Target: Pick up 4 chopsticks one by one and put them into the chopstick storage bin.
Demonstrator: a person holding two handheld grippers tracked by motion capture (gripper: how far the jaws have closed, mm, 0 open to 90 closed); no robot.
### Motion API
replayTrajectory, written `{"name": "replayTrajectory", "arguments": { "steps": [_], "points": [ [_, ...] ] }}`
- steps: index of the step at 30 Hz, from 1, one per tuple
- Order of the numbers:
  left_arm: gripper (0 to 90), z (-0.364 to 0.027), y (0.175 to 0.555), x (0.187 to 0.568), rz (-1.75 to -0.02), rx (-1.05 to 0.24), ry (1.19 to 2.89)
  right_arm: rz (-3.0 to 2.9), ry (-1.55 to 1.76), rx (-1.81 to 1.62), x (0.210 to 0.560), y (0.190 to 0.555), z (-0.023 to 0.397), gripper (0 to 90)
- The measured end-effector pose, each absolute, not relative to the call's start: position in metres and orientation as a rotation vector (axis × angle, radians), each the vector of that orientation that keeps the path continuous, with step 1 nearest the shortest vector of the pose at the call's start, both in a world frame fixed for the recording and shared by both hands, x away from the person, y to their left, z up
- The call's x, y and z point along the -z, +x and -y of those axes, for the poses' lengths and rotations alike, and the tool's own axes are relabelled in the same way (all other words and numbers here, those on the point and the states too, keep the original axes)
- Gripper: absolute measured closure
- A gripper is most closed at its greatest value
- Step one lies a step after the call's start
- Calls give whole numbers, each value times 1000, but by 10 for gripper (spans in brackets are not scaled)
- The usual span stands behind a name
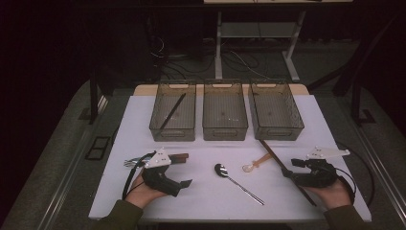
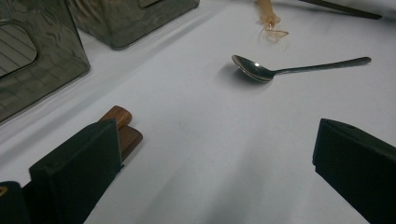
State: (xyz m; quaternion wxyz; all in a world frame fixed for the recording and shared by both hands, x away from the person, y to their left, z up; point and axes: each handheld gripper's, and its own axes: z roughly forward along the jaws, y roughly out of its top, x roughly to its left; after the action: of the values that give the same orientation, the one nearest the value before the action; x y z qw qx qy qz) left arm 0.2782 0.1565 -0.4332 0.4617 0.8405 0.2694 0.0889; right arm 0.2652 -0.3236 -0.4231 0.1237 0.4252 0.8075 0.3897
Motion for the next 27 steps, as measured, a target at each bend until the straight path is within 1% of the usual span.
{"name": "replayTrajectory", "arguments": {
  "steps": [6,13,20,27],
  "points": [
    [1,-156,278,433,-663,-220,2066,-2345,1279,-1122,424,269,330,565],
    [2,-156,278,434,-665,-220,2064,-2340,1309,-1098,427,274,332,686],
    [2,-156,278,434,-667,-219,2071,-2350,1316,-1063,430,276,328,761],
    [3,-155,278,434,-667,-218,2073,-2368,1314,-1045,432,278,327,785]
  ]
}}
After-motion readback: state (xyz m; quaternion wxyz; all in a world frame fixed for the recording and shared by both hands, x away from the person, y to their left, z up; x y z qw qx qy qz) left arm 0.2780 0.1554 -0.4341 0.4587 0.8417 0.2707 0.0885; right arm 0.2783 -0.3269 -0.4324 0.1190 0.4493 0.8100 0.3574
